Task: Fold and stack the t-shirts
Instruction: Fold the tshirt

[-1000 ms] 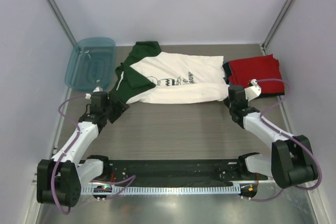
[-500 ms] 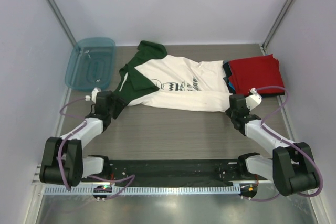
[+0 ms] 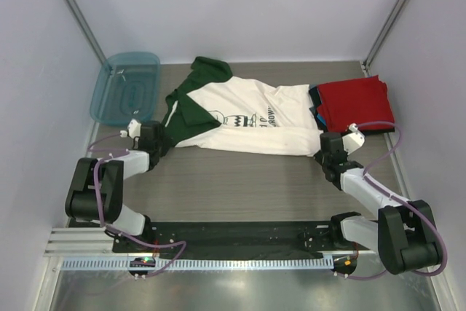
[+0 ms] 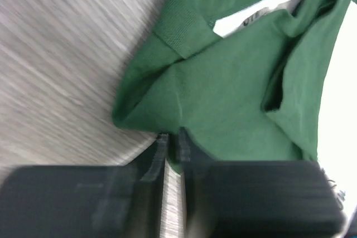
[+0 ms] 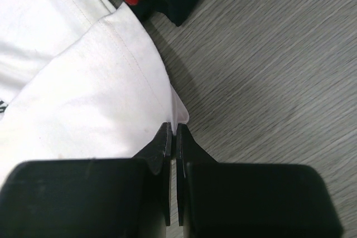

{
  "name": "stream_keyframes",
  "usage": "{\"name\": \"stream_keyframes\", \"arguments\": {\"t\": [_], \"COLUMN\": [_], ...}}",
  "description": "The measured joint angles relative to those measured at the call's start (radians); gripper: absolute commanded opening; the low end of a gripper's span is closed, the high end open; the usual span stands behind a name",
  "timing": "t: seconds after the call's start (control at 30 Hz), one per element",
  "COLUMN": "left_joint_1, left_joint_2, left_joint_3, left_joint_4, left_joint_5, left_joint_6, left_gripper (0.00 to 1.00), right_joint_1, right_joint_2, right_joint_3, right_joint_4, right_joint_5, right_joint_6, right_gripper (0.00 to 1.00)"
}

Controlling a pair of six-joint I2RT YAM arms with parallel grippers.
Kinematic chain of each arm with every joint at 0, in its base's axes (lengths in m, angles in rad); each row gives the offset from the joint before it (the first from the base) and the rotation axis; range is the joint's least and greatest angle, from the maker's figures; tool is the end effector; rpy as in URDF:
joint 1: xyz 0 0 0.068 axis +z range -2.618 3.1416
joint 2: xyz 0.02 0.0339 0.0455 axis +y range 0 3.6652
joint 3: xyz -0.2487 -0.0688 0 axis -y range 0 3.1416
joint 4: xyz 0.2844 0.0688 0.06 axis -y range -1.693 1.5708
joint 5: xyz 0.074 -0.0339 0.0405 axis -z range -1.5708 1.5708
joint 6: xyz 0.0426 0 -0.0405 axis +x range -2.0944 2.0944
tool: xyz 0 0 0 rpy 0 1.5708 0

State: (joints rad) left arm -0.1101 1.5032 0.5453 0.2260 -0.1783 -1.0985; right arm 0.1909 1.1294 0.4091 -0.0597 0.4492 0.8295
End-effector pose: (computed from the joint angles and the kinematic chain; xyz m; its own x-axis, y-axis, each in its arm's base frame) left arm 0.3011 -0.0257 0.0860 -0.2817 -0.8506 -0.4440 -0.6020 0.5170 -0.6085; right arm 0.2460 0.0287 0.1168 -0.3688 0.6055 -0.7053 0.5986 0.7352 0.3181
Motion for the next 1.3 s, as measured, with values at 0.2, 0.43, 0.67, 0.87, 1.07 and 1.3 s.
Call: {"name": "stream_keyframes", "arguments": {"t": [0.2, 0.43, 0.67, 0.87, 1.07, 1.3], "left_joint_1": [-0.002, -0.007, -0.006, -0.006, -0.006, -0.006], "left_joint_2": [-0.075, -0.289, -0.352, -0.352, -0.349, -0.348], "left_joint_3": [0.012, -0.025, -0.144, -0.157, -0.156, -0.156], "left_joint_4": [-0.106, -0.191, -0.255, -0.283, -0.287, -0.301], "left_joint_5": [-0.084, -0.122, -0.144, -0.169, -0.183, -0.2], "left_joint_6": [0.016, 0.034, 0.027, 0.024, 0.024, 0.024], "left_gripper": [0.0, 0.05, 0.1, 0.1, 0.1, 0.1], "right_joint_1": [-0.087, -0.124, -0.132, -0.134, -0.133, -0.133], "right_joint_2": [-0.015, 0.005, 0.005, -0.061, -0.148, -0.116], "right_joint_3": [0.0, 0.01, -0.013, -0.039, -0.061, -0.087], "right_joint_4": [-0.002, -0.046, -0.06, -0.089, -0.125, -0.097], "right_joint_5": [-0.065, -0.149, -0.206, -0.227, -0.228, -0.214], "right_joint_6": [0.0, 0.006, 0.065, 0.087, 0.108, 0.151], "right_gripper": [0.01, 0.16, 0.48, 0.54, 0.52, 0.43]}}
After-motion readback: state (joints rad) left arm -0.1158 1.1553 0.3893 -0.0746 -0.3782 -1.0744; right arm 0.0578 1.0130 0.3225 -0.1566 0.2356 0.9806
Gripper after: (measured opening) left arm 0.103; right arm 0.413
